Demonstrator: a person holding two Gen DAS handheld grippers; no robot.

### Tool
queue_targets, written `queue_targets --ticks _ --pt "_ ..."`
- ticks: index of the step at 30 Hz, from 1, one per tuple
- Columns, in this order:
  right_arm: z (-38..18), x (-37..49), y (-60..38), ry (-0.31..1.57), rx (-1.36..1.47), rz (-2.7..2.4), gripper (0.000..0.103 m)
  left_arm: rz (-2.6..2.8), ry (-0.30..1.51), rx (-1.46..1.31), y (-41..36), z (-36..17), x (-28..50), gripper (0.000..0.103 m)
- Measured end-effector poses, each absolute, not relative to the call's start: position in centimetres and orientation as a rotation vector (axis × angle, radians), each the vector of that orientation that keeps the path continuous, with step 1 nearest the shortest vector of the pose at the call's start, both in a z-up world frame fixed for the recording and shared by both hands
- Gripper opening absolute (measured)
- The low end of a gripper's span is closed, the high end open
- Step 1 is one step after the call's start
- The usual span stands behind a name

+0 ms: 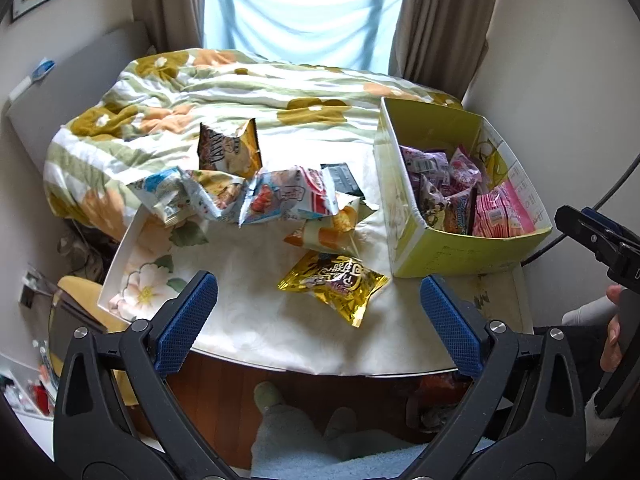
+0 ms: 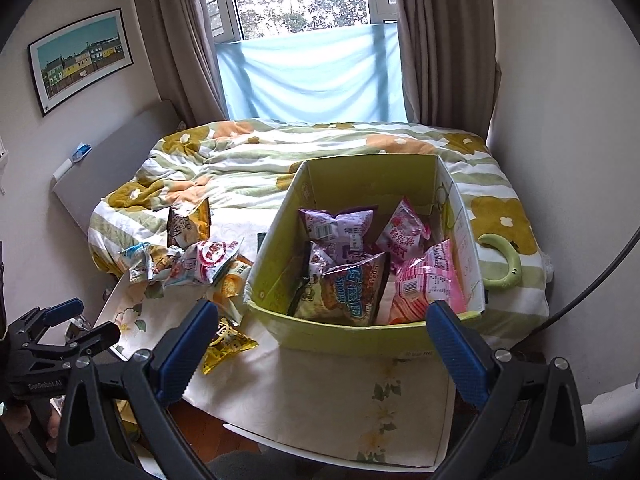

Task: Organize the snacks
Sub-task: 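Move both tools back toward the remaining snack bags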

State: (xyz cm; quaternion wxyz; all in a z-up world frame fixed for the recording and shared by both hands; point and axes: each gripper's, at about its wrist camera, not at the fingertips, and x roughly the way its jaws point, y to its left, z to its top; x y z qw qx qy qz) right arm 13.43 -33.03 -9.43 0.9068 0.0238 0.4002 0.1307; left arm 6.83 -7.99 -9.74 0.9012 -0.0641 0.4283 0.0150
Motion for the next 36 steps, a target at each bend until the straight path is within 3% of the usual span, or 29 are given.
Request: queue_targets --ticks 12,23,36 --pt "-11.4 14.6 -24.4 0.866 0.075 0.285 0.103 0.019 0.929 -0.159 1.2 -11.6 9.2 0.101" --pt "-13.0 20.5 -16.1 0.923 0.145 0.234 0.103 -0.076 0.982 -0.068 9.8 -12.3 18.0 0.101" --pt "-17.3 26.5 -12.7 1.003 0.208 0.112 0.103 -0.330 1.229 0.181 7.3 -20.4 30.3 0.101"
